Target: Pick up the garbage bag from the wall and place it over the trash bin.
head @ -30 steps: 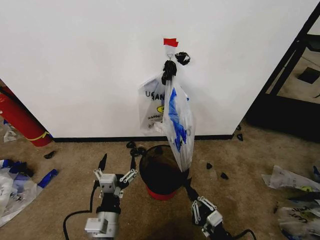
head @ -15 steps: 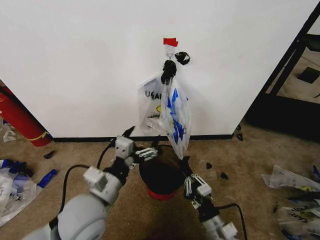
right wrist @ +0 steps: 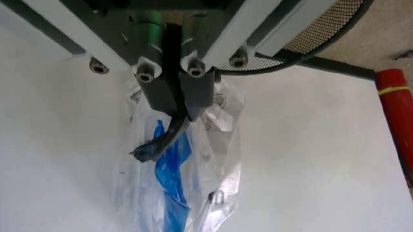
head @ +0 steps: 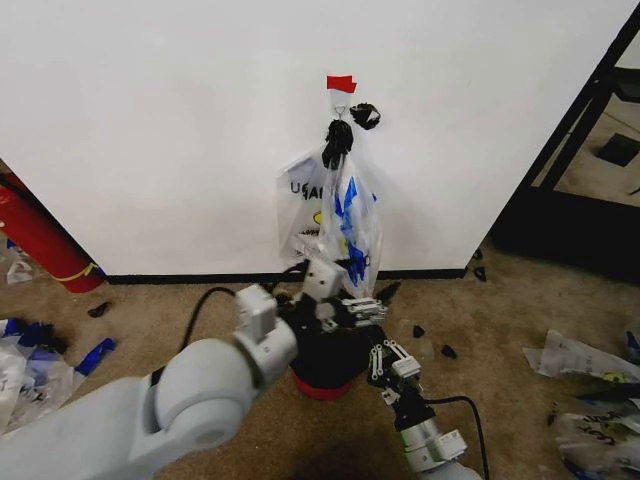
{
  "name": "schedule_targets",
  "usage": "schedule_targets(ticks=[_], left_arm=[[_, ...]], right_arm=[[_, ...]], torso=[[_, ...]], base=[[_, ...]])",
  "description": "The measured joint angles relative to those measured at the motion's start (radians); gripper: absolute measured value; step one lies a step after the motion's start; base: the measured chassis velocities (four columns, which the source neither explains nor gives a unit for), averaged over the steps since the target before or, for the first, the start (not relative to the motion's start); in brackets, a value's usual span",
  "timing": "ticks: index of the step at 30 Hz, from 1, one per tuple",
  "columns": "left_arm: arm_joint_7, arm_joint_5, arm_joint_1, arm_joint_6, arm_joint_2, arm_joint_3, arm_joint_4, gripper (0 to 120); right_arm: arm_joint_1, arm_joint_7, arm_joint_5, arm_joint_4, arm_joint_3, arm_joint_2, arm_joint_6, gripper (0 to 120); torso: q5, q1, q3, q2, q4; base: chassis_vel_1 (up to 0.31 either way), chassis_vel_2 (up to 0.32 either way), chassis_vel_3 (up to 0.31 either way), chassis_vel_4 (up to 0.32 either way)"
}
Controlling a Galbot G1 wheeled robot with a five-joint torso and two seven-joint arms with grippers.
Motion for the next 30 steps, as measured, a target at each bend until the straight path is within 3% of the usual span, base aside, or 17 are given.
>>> schedule_targets(ticks=[4,12,20,30], left_arm=[[-0.029,0.042,-0.070,0.043,-0.060,0.061,0.102,72],[-0.005,0.203,-0.111,0.060,-0.079,0.119,0.224,73],[-0.003,0.223,-0.112,0.059,-0.094,0.133,0.287,72],[0.012,0.265,-0.117,0.052,-0.039,0.135,0.293,67]], right_arm=[[-0.022,-0.001,0.000,0.012,0.012,-0.003,0.011,0],[-0.039,-0.004,0.004,0.022,0.021,-0.009,0.022,0],[-0.045,-0.005,0.006,0.033,0.024,-0.015,0.025,0],[-0.056,-0.009,0.010,0.040,0.031,-0.017,0.033,0]], torso=[[-0.0001,0.000,0.000,0.000,-0.0001],[-0.0001,0.000,0.000,0.000,0.0001],[-0.0002,0.000,0.000,0.000,0.0000],[-0.0002,0.000,0.000,0.000,0.0000]], base=[[0.000,0.000,0.000,0.000],[0.000,0.000,0.000,0.000],[0.000,0.000,0.000,0.000],[0.000,0.000,0.000,0.000]])
